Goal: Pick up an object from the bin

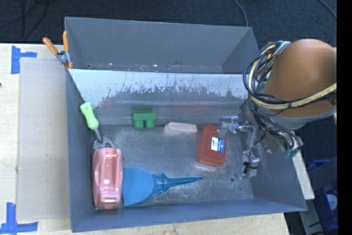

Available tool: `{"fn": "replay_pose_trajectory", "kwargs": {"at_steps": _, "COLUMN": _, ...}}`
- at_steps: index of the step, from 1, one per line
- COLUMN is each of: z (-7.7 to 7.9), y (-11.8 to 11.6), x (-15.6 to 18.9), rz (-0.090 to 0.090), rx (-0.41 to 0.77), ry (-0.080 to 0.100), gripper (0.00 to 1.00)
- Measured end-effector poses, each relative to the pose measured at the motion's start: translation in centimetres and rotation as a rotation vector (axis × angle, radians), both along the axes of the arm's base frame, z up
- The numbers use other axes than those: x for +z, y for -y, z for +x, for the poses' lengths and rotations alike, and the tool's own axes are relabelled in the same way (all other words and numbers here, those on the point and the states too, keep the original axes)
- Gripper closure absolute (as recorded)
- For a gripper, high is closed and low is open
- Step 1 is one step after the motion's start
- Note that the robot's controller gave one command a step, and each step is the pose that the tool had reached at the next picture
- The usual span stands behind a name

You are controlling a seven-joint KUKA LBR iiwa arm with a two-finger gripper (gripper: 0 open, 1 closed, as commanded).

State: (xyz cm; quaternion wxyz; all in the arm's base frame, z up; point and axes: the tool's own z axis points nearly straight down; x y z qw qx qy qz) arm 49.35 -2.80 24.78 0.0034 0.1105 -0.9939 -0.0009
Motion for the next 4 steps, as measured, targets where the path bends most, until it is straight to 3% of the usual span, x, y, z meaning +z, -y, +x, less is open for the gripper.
{"fn": "replay_pose_trajectory", "kwargs": {"at_steps": 1, "z": 0.4, "y": -0.7, "x": -4.9, "rz": 0.000, "rx": 0.228, "ry": 0.010, "gripper": 0.00}}
{"fn": "replay_pose_trajectory", "kwargs": {"at_steps": 2, "z": -0.2, "y": -6.5, "x": -8.7, "rz": 0.002, "rx": 0.285, "ry": -0.002, "gripper": 0.00}}
{"fn": "replay_pose_trajectory", "kwargs": {"at_steps": 3, "z": 0.8, "y": -8.6, "x": -9.9, "rz": 0.005, "rx": 0.419, "ry": 0.005, "gripper": 0.00}}
{"fn": "replay_pose_trajectory", "kwargs": {"at_steps": 4, "z": -0.5, "y": -5.8, "x": -14.2, "rz": 0.003, "rx": 0.636, "ry": 0.007, "gripper": 0.00}}
